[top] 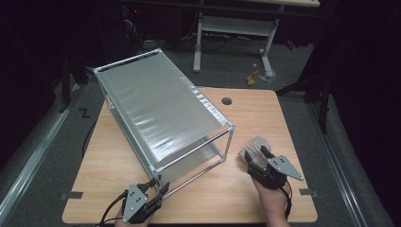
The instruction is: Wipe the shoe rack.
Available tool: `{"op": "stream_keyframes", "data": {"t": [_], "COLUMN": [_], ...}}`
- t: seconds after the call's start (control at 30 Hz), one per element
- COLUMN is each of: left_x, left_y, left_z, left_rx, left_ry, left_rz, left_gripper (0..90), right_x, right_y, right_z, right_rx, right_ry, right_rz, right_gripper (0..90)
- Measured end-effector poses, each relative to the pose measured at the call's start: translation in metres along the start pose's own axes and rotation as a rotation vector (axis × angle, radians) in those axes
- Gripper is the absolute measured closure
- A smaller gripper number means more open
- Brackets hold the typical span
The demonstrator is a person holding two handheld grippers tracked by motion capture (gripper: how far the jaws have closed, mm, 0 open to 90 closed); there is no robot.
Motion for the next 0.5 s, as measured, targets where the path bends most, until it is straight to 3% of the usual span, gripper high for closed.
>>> {"op": "stream_keyframes", "data": {"t": [0.2,0.33,0.5], "left_x": [-0.001,-0.002,-0.003], "left_y": [0.003,0.004,0.005], "left_z": [0.002,0.001,0.001], "left_rx": [-0.005,0.002,-0.004], "left_ry": [0.001,-0.001,-0.009], "left_rz": [-0.002,0.001,0.007], "left_gripper": [68.6,71.3,77.6], "right_x": [-0.003,-0.007,-0.012], "right_y": [-0.022,-0.039,-0.055], "right_z": [0.024,0.039,0.048], "right_rx": [-0.029,-0.057,-0.072], "right_ry": [0.053,0.064,0.062], "right_rz": [0.021,0.027,0.040], "right_gripper": [40.9,46.6,65.3]}}
Point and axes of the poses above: each handheld gripper's, and its own axes: y roughly backward along the jaws, x roughly out of its underside, z roughly to its left, the point moved 7 cm from there along -y, roughly forward along the jaws, and after that the axes turned 14 degrees about -y, right-handed, at the moved point
